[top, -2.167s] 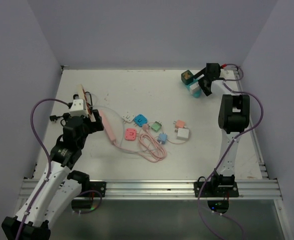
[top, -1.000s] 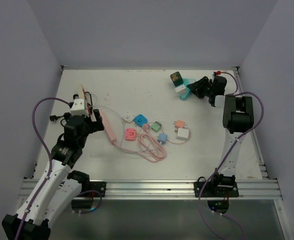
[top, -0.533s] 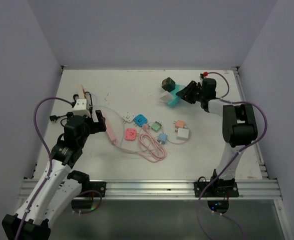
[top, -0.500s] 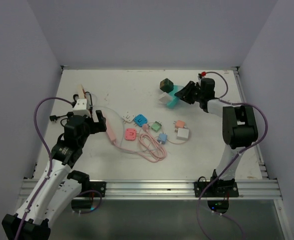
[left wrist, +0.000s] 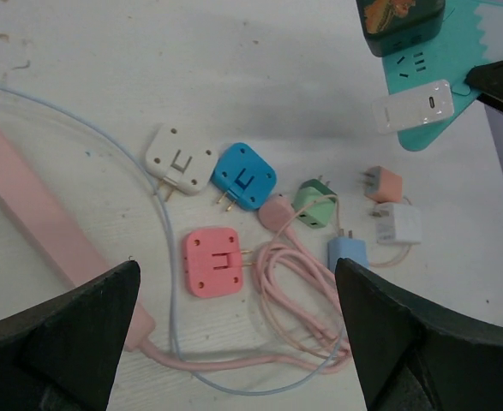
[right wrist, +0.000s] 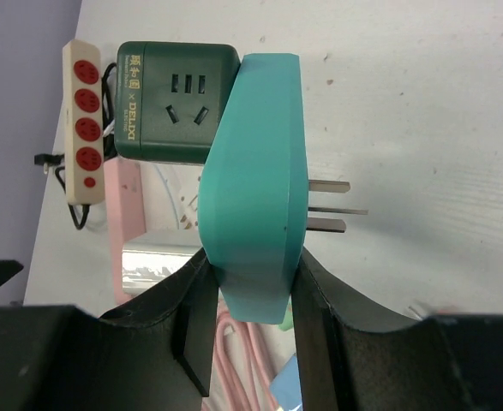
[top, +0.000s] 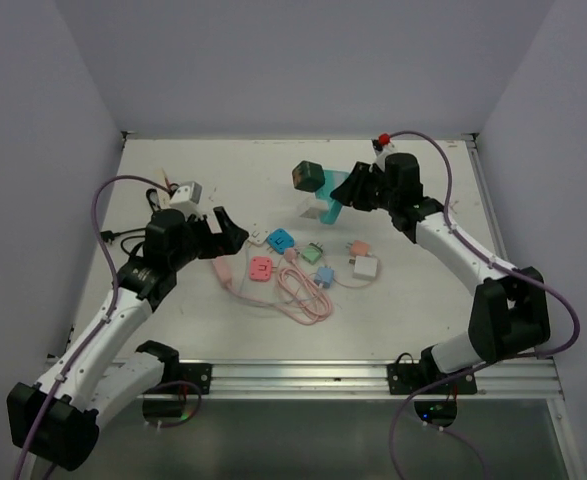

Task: Pull the plug off the socket

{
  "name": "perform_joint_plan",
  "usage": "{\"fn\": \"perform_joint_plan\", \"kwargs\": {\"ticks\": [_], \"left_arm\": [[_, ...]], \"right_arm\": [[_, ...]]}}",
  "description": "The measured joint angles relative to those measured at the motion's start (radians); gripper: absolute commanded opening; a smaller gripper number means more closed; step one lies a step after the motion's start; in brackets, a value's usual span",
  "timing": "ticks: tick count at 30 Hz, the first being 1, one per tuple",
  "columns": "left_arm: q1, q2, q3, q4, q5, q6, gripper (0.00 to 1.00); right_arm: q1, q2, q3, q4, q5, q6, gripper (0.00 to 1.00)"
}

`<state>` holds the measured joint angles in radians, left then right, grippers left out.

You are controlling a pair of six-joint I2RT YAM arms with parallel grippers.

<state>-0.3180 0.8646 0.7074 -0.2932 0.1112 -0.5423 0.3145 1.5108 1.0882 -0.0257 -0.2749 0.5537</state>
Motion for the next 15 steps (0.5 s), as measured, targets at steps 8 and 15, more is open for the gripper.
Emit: {"fn": "perform_joint_plan", "kwargs": {"ticks": [8,15], "left_arm": [[-0.254,0.121,0.069,0.076,0.019,0.012,1.0],[-0.422,0.249,0.164,0.103,0.0,0.162,0.97]], "right_arm": [[0.06,-0.102,-0.031,-0.146,-0.024,-0.024,0.0],[0.08,-0.15,-0.039,-0.303,-0.099,-0.056,0.0]]}}
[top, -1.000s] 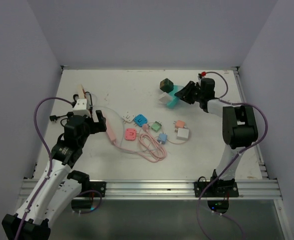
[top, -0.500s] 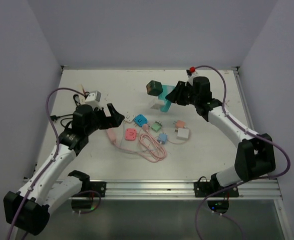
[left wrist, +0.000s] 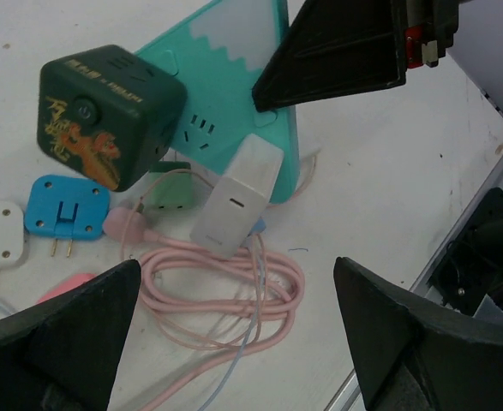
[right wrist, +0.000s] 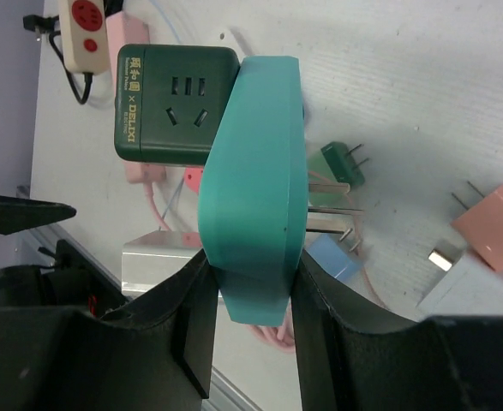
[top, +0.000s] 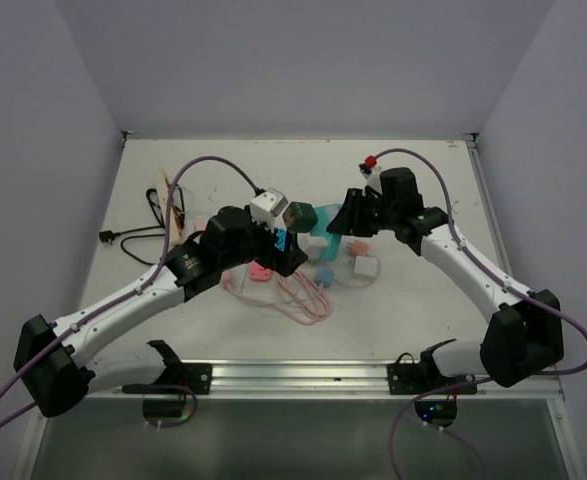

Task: Pull the plug off the socket

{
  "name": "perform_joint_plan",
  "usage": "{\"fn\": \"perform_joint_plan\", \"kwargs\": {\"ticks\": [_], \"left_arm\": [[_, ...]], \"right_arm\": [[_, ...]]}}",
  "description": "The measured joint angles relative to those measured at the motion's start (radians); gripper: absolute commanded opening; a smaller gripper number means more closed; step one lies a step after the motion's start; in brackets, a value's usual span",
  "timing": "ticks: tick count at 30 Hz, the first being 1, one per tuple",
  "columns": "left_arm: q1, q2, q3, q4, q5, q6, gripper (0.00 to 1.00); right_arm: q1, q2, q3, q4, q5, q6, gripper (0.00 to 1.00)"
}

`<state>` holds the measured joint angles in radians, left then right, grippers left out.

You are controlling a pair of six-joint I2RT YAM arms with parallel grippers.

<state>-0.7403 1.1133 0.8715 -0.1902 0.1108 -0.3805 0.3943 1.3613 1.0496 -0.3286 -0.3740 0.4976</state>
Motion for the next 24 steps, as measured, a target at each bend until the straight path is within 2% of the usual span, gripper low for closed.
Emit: {"fn": "perform_joint_plan", "kwargs": {"ticks": [4,13,16,19,20,22,23,24], "left_arm": [[-0.084,0.07,0.046,0.003,-0.013,0.085,0.92],[-0.179,0.258,0.173,-0.019,-0.03,0.22,0.79],[-0.199,0.304,0.203,-0.028,-0.03,0.247,0.69],[-0.21,0.332,0.217,-0.038,-0.027,0.268,0.53],[-0.212,0.34,0.219,-0.042,-0.023,0.272,0.41],[-0.211,0.348,0.221,-0.047,-0.022,0.283,0.28],[-0.211,0.349,0.221,-0.053,-0.013,0.286,0.17],[-0.212,0.35,0.221,-0.055,-0.009,0.29,0.11]], "right_arm": [[0.004,-0.024,0.0,-0.061,-0.04,-0.018,0.0],[0.007,-0.035,0.038,-0.187,-0.093,-0.08,0.0],[0.007,-0.041,0.053,-0.208,-0.094,-0.097,0.0],[0.007,-0.042,0.07,-0.223,-0.093,-0.113,0.0],[0.007,-0.043,0.074,-0.227,-0.093,-0.119,0.0],[0.007,-0.043,0.078,-0.242,-0.089,-0.136,0.0],[0.008,-0.043,0.078,-0.249,-0.089,-0.146,0.0],[0.011,-0.043,0.078,-0.251,-0.087,-0.156,0.0]]}}
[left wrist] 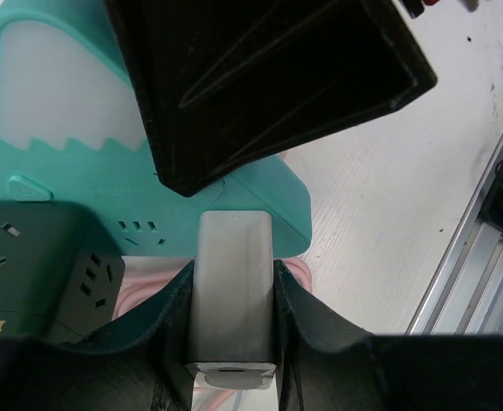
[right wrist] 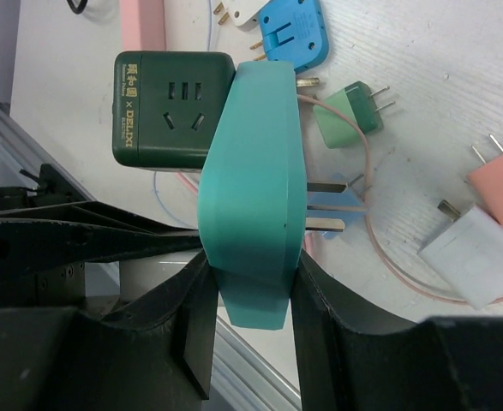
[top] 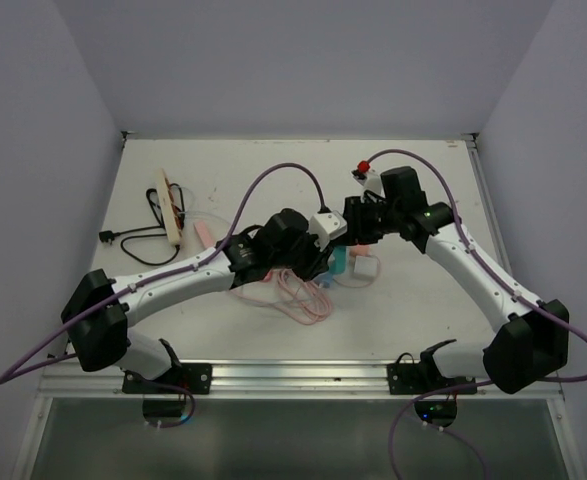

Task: Pull the plug off the socket

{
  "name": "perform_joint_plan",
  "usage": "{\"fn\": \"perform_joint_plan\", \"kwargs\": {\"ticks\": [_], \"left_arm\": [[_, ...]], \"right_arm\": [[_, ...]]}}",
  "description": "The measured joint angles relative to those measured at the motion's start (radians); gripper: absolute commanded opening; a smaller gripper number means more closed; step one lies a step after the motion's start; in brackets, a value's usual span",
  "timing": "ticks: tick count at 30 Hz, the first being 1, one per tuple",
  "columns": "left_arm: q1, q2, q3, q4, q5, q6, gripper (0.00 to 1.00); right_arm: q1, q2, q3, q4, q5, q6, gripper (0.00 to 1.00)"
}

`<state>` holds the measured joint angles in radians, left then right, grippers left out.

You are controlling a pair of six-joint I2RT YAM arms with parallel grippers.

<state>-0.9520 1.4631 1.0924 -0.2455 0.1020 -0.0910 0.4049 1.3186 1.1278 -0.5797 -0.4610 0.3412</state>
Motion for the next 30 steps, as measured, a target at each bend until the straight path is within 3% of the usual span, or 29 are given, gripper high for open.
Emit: {"fn": "perform_joint_plan", "kwargs": {"ticks": [2,13,17,20,26,30], "left_arm": [[0.0,0.0,0.0,-0.006,0.002,0.002,0.0],[0.003,-0.005,-0.002,-0.019,0.0,0.006,0.0],[0.045,-0.092,-0.01,-0.095,0.021,0.006,0.0],[0.089,-0.171,-0.011,-0.118,0.037,0.006,0.0],[0.158,-0.289,-0.083,-0.108,0.05,-0.007,0.0],[0.188,-0.276,-0.209,-0.075,0.052,-0.053,0.02]], "right_arm": [[0.003,0.0,0.0,-0.008,0.005,-0.015,0.0],[0.046,-0.014,0.002,-0.039,0.157,-0.02,0.0],[0.013,-0.005,-0.003,-0.092,0.402,-0.061,0.0],[-0.02,0.01,-0.008,-0.122,0.496,-0.074,0.0],[-0.024,0.0,-0.007,-0.116,0.439,-0.081,0.0],[-0.022,-0.03,0.0,-0.092,0.365,-0.076,0.0]]}}
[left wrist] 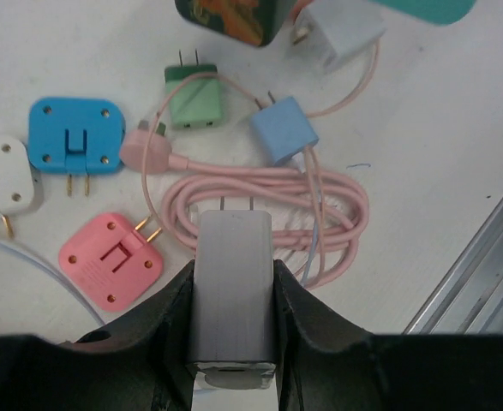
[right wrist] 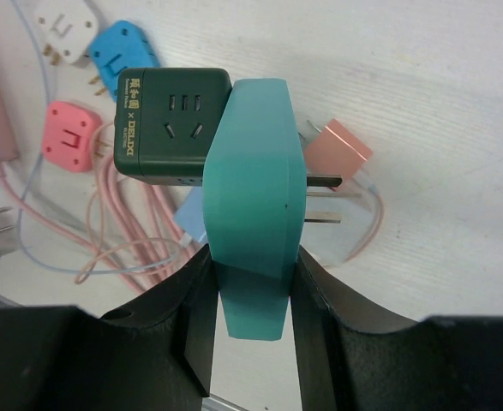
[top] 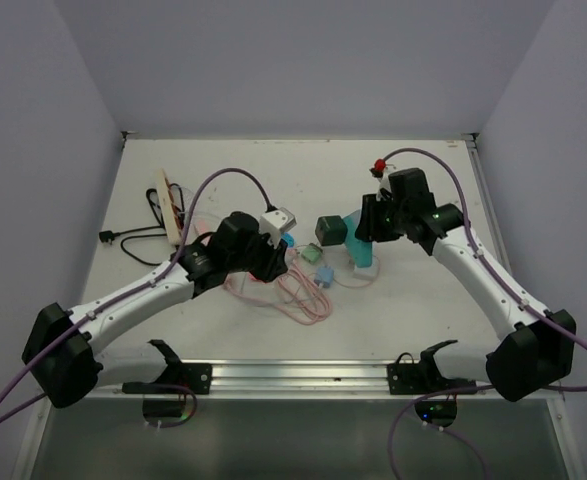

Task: Pull the plug off the socket

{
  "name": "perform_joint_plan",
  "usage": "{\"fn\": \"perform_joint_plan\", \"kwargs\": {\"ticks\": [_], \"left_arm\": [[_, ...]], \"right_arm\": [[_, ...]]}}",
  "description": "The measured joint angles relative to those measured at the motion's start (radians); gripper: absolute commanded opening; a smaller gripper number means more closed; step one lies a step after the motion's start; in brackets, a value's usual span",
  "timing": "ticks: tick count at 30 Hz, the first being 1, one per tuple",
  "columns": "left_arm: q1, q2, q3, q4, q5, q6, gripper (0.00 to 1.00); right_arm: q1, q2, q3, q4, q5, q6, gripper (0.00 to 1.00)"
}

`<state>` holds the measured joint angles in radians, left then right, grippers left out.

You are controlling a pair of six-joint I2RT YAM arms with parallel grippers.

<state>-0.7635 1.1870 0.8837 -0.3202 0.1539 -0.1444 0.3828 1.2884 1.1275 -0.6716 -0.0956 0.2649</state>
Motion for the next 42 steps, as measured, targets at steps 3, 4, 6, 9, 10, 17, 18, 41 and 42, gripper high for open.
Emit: {"fn": "perform_joint_plan", "kwargs": {"ticks": [3,4,6,9,10,17,18,41,42], "left_arm": [[0.012,0.077,-0.072,0.034,0.004,-0.038,0.11],[0.013,0.102,-0.085,0.046,0.009,-0.048,0.2],[0.015,0.154,-0.113,0.081,0.019,-0.066,0.34],[0.015,0.186,-0.13,0.111,0.022,-0.084,0.55],[0.015,0.185,-0.13,0.126,0.021,-0.085,0.66],[0.016,0.079,-0.124,0.164,-0.019,-0.074,0.99],[0.016,0.057,-0.119,0.163,-0.027,-0.072,1.0],[0.015,0.102,0.109,0.102,0.003,0.034,0.93],[0.015,0.11,0.109,0.102,0.008,0.034,0.83]], "right_arm": [[0.002,-0.028,0.0,0.038,-0.061,0.009,0.0],[0.002,-0.034,0.0,0.051,-0.084,0.012,0.0],[0.002,-0.04,0.0,0.074,-0.121,0.018,0.0],[0.004,-0.041,-0.001,0.101,-0.172,0.026,0.0],[0.004,-0.041,-0.003,0.105,-0.186,0.027,0.0],[0.004,-0.05,-0.015,0.11,-0.259,0.029,0.0],[0.004,-0.055,-0.018,0.11,-0.272,0.029,0.0],[0.044,-0.085,-0.028,0.103,-0.451,-0.031,0.0],[0.046,-0.085,-0.028,0.103,-0.451,-0.031,0.0]]}}
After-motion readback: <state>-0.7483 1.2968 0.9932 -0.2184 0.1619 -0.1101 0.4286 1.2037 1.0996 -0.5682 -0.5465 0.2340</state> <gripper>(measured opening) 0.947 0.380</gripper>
